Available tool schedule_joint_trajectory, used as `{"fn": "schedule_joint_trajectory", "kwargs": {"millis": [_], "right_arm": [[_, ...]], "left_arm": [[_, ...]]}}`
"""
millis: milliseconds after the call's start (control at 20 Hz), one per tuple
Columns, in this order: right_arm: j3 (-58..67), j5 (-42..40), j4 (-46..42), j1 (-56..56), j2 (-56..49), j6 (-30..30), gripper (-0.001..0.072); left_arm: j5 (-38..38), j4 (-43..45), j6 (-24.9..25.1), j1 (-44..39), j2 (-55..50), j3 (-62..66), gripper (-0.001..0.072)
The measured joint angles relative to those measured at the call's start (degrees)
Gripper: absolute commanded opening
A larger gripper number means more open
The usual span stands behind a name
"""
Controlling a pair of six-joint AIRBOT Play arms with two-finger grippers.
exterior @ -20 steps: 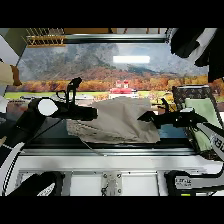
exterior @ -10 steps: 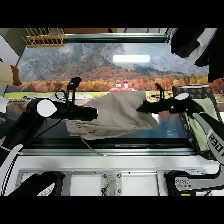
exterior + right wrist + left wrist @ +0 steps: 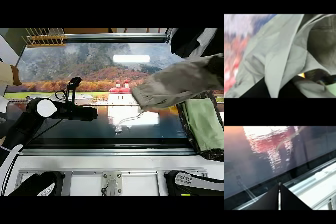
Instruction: Fold the clothes and pants, and hang the long-sleeved shirts on hangers.
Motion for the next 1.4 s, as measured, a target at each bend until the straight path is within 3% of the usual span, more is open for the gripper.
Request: {"fn": "schedule_joint_trajectory", "kwargs": {"millis": [150,400,700,1000,1050,1100,1150,1300,1350,1400], "right_arm": [[1.44,0.04,-3.96,-6.97,3.45,4.46,0.0004],[-2.01,4.70,-18.80,-12.48,11.28,14.14,0.0004],[-20.39,10.82,-27.76,-13.66,22.18,21.73,0.0005],[-37.44,12.39,-33.07,-13.81,28.96,24.11,0.0019],[-38.84,12.61,-33.77,-13.81,29.40,24.09,0.0136],[-39.95,13.03,-34.34,-13.81,29.75,23.56,0.0462],[-40.70,13.49,-34.82,-13.81,29.99,22.75,0.0701],[-41.22,14.67,-38.01,-13.81,30.62,19.06,0.0692],[-40.61,15.10,-40.52,-13.81,30.99,18.47,0.0623],[-39.54,15.37,-43.52,-13.81,31.74,17.97,0.0477]], "left_arm": [[0.00,0.00,0.00,0.00,0.00,0.00,0.0013],[0.02,0.00,0.09,0.00,0.00,0.00,0.0013],[0.02,0.02,0.13,0.00,0.00,0.00,0.0013],[0.00,0.28,0.13,0.00,0.00,0.00,0.0013],[0.00,0.31,0.13,0.00,0.00,0.00,0.0013],[0.02,0.39,0.13,0.00,0.00,0.00,0.0013],[0.02,0.46,0.13,0.00,0.00,0.00,0.0013],[0.00,0.46,0.13,0.00,0.00,0.00,0.0013],[0.00,0.46,0.11,0.00,0.00,0.00,0.0013],[-0.02,0.46,0.11,0.00,0.00,0.00,0.0013]]}}
